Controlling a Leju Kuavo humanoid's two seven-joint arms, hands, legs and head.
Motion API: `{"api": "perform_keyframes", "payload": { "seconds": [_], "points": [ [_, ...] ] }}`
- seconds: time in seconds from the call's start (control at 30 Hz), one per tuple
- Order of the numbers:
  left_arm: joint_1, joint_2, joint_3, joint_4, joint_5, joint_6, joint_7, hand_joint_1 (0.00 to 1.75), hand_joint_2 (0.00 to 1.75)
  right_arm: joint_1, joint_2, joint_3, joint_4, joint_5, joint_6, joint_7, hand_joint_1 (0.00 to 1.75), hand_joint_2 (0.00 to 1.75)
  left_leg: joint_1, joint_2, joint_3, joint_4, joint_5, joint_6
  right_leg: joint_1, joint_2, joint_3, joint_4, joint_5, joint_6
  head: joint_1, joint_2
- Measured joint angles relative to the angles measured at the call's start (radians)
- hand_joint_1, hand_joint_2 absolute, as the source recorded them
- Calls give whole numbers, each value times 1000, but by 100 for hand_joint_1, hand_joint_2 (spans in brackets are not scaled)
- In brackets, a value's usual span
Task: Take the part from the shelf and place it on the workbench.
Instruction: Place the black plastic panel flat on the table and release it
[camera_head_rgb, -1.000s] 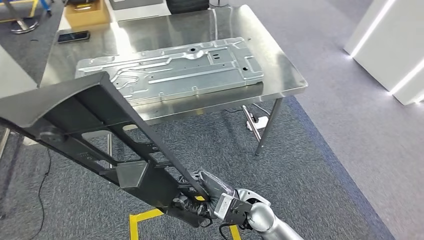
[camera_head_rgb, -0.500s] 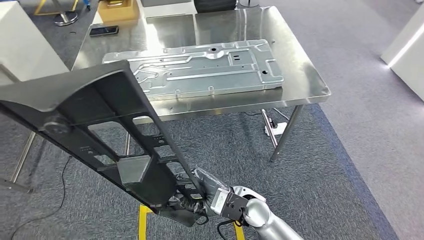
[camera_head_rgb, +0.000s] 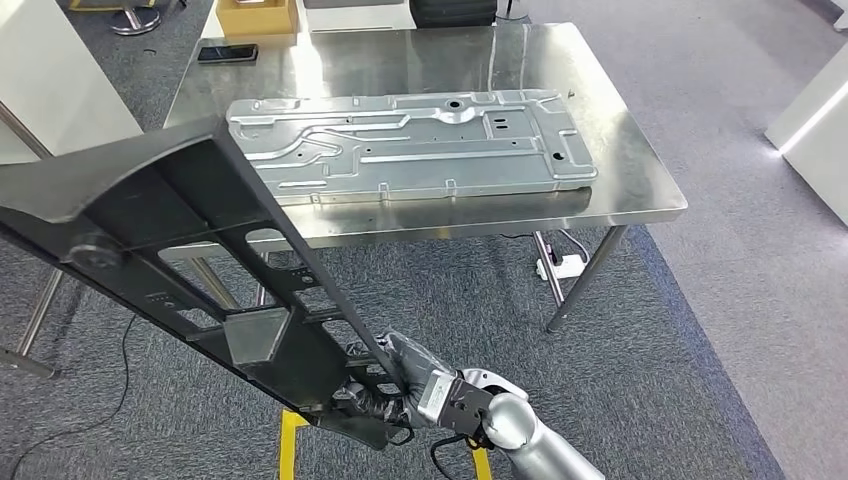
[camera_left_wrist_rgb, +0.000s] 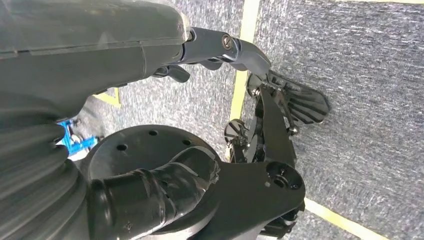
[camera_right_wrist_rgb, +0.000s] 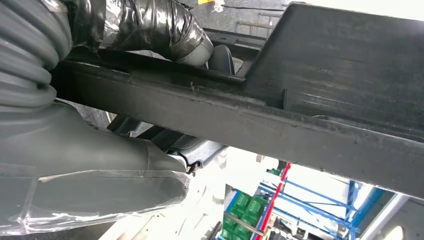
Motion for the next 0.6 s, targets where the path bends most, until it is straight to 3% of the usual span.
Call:
{"api": "perform_keyframes", "payload": {
  "seconds": [0.03,0.1,0.13,0.17,0.23,0.33,0.37,0.43,0.47,0.5,0.53,0.6],
  "points": [
    [1,-1,5,0,4,3,0,0,175,1,0,0,1,0,0,0,175,175,-2,-2,8,1,-6,0,1,0,5,-30,35,-4,0,0],
    [3,-3,14,0,12,8,0,0,175,0,0,0,1,0,0,0,175,175,-4,-5,24,2,-20,-4,6,3,58,-163,121,-18,0,0],
    [3,-4,19,0,17,9,0,0,175,0,0,0,1,0,-1,0,175,175,-6,-6,30,3,-27,-7,10,4,85,-225,144,-26,0,0],
    [3,-4,25,0,22,11,0,0,175,0,0,0,1,-1,-1,0,175,175,-6,-7,32,3,-32,-12,14,5,102,-263,151,-32,0,0],
    [2,-4,37,0,31,14,2,0,175,1,0,0,0,-1,-1,0,175,175,-5,-7,35,-3,-38,-24,18,5,114,-288,141,-40,0,0],
    [2,0,54,-1,45,22,6,0,175,1,-1,0,-5,-6,-1,-4,175,175,-5,-2,38,22,-59,-38,8,5,145,-312,133,-51,-2,0],
    [3,2,60,-1,49,24,7,0,175,1,-1,0,-6,-9,0,-5,175,175,-3,0,16,68,-77,-42,4,3,158,-319,129,-55,-3,0],
    [3,5,72,-1,56,26,9,0,175,1,-1,0,-6,-14,2,-8,175,175,1,1,-67,206,-122,-50,4,-1,176,-323,115,-58,-4,0],
    [4,7,78,-1,60,27,10,0,175,3,-2,0,-6,-17,4,-8,175,175,3,1,-108,261,-129,-54,4,-1,186,-323,106,-57,-3,0],
    [5,10,83,-1,63,27,10,0,175,5,-3,0,-6,-19,6,-8,175,175,5,1,-136,285,-116,-58,3,-1,197,-323,97,-56,-3,0],
    [7,12,88,-1,67,27,11,0,175,7,-4,1,-6,-20,9,-8,175,175,8,2,-144,266,-79,-60,2,0,210,-323,87,-54,-3,0],
    [13,16,98,-1,72,29,12,0,175,8,-5,1,-6,-23,13,-9,175,175,14,5,-114,143,25,-64,0,4,237,-323,64,-45,-3,0]
  ]
}}
